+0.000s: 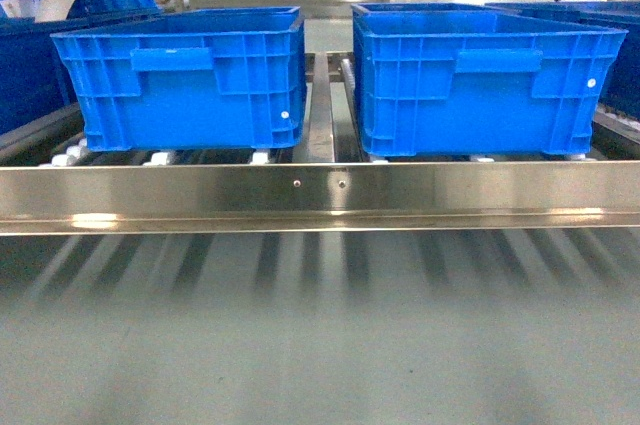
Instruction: Sort blue parts and orange caps into right shelf containers
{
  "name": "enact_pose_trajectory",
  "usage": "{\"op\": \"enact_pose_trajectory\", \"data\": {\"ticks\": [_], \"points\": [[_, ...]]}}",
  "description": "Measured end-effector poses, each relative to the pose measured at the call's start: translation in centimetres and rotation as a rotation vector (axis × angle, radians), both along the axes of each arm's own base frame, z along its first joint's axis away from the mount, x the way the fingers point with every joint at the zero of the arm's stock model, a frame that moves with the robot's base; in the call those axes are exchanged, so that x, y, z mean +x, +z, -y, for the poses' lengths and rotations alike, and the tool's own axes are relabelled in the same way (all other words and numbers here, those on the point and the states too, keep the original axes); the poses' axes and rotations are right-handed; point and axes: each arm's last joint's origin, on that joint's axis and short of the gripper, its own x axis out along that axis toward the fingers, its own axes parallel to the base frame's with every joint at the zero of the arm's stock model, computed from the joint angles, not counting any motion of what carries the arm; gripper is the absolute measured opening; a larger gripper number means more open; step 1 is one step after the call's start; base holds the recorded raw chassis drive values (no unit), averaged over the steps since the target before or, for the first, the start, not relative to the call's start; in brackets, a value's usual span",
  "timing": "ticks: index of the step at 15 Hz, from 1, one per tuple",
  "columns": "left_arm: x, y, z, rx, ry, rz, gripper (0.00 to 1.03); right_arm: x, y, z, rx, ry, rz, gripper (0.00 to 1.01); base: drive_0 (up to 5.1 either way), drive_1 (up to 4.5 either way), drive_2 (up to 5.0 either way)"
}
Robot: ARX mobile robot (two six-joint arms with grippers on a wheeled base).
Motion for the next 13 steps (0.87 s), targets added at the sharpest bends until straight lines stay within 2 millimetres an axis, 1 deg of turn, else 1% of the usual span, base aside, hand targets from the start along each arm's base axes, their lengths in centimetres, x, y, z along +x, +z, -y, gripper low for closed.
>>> {"op": "enact_pose_trajectory", "data": {"ticks": [5,13], "points": [[0.0,0.0,0.0,0.0,0.0,0.0,0.44,0.0,0.0,0.0,0.0,0.0,0.0,0.44,0.0,0.0,0.0],[0.0,0.0,0.0,0.0,0.0,0.0,0.44,0.0,0.0,0.0,0.0,0.0,0.0,0.44,0.1,4.27,-4.2]]}}
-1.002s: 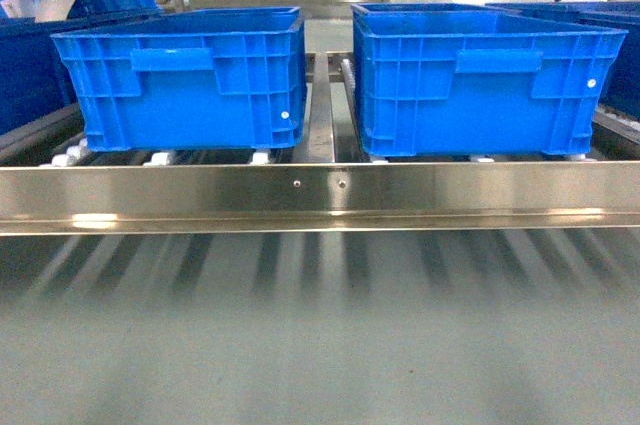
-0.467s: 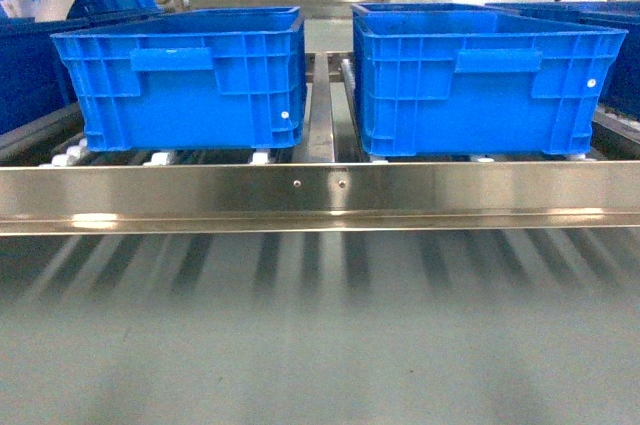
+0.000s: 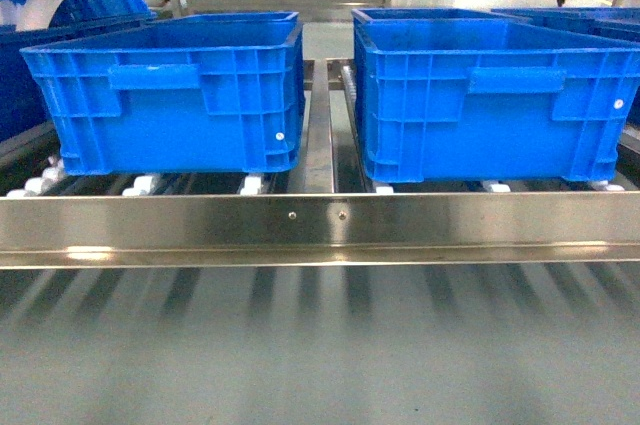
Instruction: Sort blue parts and orange caps into right shelf containers
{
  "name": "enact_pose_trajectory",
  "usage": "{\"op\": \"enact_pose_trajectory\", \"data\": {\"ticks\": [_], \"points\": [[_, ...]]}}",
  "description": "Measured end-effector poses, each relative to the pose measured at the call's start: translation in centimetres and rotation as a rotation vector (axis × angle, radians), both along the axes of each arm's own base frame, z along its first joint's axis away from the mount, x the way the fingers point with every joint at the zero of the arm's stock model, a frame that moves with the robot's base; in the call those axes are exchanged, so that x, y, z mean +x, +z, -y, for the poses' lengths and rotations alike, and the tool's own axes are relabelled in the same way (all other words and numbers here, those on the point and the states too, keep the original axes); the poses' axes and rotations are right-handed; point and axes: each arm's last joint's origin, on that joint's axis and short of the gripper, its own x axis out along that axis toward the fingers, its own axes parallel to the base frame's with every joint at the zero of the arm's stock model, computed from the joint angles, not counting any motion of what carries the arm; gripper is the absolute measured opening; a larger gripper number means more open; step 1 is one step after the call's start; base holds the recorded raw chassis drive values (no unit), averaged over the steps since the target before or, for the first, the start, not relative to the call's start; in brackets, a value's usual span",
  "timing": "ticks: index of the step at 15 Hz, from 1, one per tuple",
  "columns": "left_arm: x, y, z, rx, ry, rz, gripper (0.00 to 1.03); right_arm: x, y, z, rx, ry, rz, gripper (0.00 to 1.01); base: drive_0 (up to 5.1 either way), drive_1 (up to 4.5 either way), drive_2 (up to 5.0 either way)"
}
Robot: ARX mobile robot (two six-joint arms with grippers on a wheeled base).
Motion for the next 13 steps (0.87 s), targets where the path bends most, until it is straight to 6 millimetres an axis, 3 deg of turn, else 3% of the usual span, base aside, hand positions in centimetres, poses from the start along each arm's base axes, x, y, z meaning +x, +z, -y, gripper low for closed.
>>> {"op": "enact_pose_trajectory", "data": {"ticks": [11,13], "points": [[0.0,0.0,0.0,0.0,0.0,0.0,0.44,0.0,0.0,0.0,0.0,0.0,0.0,0.44,0.0,4.25,-4.3],[0.0,-0.06,0.0,0.0,0.0,-0.006,0.44,0.0,-0.04,0.0,0.0,0.0,-0.005,0.44,0.0,0.0,0.0]]}}
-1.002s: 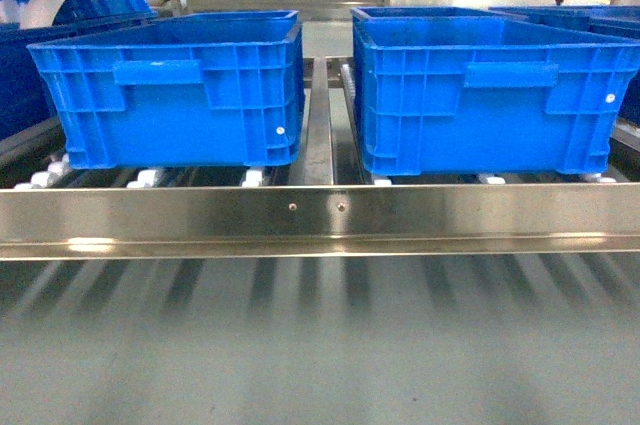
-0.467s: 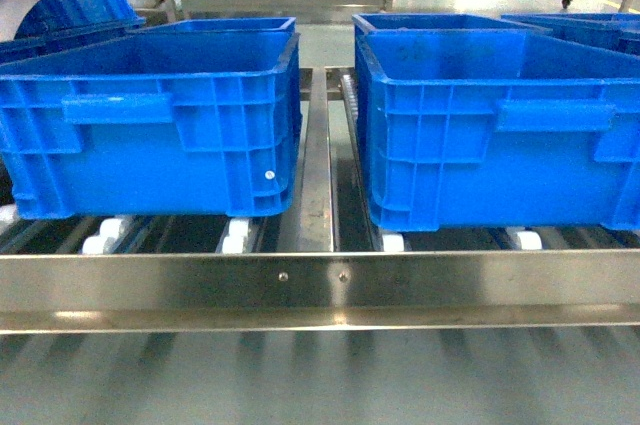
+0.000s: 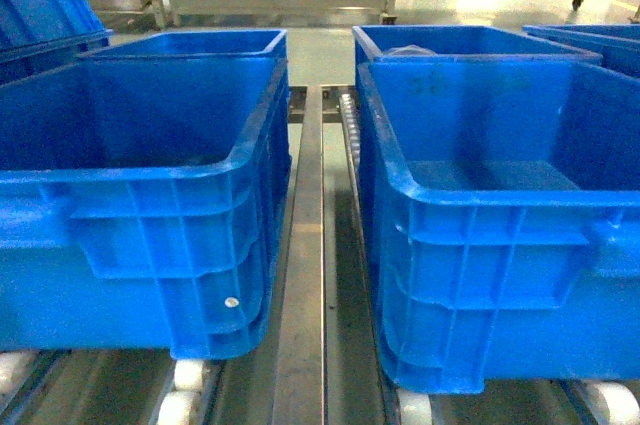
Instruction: Sort blue parts and orange caps into right shelf containers
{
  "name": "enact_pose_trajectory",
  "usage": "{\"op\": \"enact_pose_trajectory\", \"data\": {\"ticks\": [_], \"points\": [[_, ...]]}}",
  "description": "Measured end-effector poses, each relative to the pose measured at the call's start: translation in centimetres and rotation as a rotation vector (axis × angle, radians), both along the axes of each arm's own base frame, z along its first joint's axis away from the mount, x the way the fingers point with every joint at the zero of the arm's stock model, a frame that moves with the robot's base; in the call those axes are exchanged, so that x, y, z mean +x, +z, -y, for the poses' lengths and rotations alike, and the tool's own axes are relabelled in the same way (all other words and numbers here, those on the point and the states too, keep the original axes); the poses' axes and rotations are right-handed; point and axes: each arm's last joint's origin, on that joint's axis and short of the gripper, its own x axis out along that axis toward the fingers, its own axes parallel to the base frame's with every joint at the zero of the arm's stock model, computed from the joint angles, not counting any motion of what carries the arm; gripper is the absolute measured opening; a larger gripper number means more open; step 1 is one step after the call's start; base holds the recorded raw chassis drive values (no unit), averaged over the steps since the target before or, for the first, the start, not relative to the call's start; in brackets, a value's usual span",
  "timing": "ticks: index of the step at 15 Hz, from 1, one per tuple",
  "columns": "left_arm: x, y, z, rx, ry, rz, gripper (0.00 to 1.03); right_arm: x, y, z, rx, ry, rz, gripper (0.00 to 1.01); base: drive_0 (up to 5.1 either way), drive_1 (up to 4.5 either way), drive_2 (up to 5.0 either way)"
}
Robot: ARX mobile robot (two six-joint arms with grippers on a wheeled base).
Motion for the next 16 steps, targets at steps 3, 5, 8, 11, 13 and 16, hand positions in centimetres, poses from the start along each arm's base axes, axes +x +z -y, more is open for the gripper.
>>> {"op": "enact_pose_trajectory", "data": {"ticks": [3,5,8,11,13,16], "points": [[0.0,0.06,0.0,0.0,-0.001,0.006,0.44,0.0,0.04,0.0,0.0,0.0,0.004,0.44,0.0,0.0,0.0],[0.0,0.06,0.0,0.0,0.0,0.006,0.44,0.0,0.04,0.0,0.0,0.0,0.005,0.44,0.0,0.0,0.0],[0.0,0.06,0.0,0.0,0.0,0.006,0.44,0.0,0.04,0.0,0.0,0.0,0.005,0.44,0.0,0.0,0.0],[0.0,0.06,0.0,0.0,0.0,0.006,0.44,0.0,0.04,0.0,0.0,0.0,0.005,0.44,0.0,0.0,0.0],[0.0,0.06,0.0,0.0,0.0,0.006,0.44,0.0,0.04,0.0,0.0,0.0,0.005,0.44,0.0,0.0,0.0],[0.0,0.06,0.0,0.0,0.0,0.006,0.44,0.0,0.04,0.0,0.0,0.0,0.005,0.44,0.0,0.0,0.0]]}}
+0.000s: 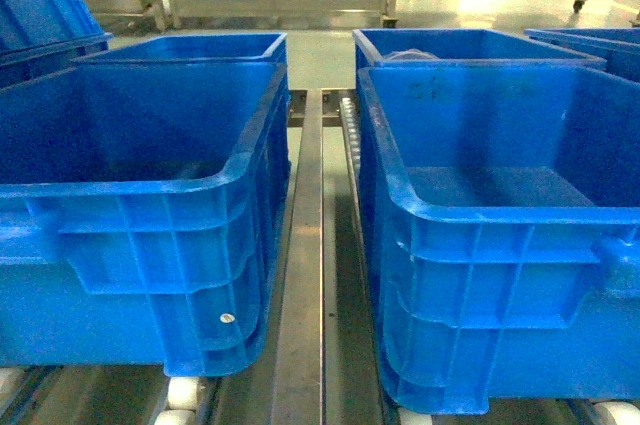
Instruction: Sort blue parts and orange caps into right shelf containers
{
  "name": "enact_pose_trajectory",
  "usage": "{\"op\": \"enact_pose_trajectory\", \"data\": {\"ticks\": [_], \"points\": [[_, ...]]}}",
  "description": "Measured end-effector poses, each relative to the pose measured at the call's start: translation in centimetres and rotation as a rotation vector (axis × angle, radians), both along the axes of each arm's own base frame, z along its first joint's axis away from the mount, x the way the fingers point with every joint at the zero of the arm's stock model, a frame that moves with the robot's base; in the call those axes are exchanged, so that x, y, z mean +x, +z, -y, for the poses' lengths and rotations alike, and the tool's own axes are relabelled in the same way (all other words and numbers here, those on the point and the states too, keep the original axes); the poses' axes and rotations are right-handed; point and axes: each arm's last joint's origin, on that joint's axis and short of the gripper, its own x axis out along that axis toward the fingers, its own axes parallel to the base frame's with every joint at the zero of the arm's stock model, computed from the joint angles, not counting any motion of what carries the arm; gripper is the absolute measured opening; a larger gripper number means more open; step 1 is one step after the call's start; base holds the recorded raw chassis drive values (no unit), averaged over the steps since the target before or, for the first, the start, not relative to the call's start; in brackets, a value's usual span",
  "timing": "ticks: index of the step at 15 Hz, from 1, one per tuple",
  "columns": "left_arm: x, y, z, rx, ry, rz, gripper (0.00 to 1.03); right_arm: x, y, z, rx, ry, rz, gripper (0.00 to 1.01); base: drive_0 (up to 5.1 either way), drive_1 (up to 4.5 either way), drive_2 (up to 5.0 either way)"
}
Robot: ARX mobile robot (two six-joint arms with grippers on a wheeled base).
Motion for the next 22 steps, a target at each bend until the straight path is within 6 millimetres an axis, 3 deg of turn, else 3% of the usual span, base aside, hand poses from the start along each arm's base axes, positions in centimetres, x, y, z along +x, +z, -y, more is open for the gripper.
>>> {"op": "enact_pose_trajectory", "data": {"ticks": [12,16,19,21,22], "points": [[0.0,0.0,0.0,0.0,0.0,0.0,0.44,0.0,0.0,0.0,0.0,0.0,0.0,0.44,0.0,0.0,0.0],[0.4,1.4,0.5,-0.012,0.147,0.125,0.44,0.2,0.9,-0.9,-0.111,0.107,0.017,0.44,0.0,0.0,0.0],[3.6,3.0,1.2,0.0,0.069,0.149,0.44,1.3,6.0,-1.9,-0.129,0.155,0.176,0.44,0.0,0.0,0.0],[8.8,5.5,1.6,-0.019,0.025,0.197,0.44,5.3,6.7,-2.3,-0.115,0.154,0.158,0.44,0.0,0.0,0.0],[11.5,5.8,1.8,-0.037,0.015,0.172,0.44,8.0,6.7,-2.6,-0.116,0.144,0.135,0.44,0.0,0.0,0.0]]}}
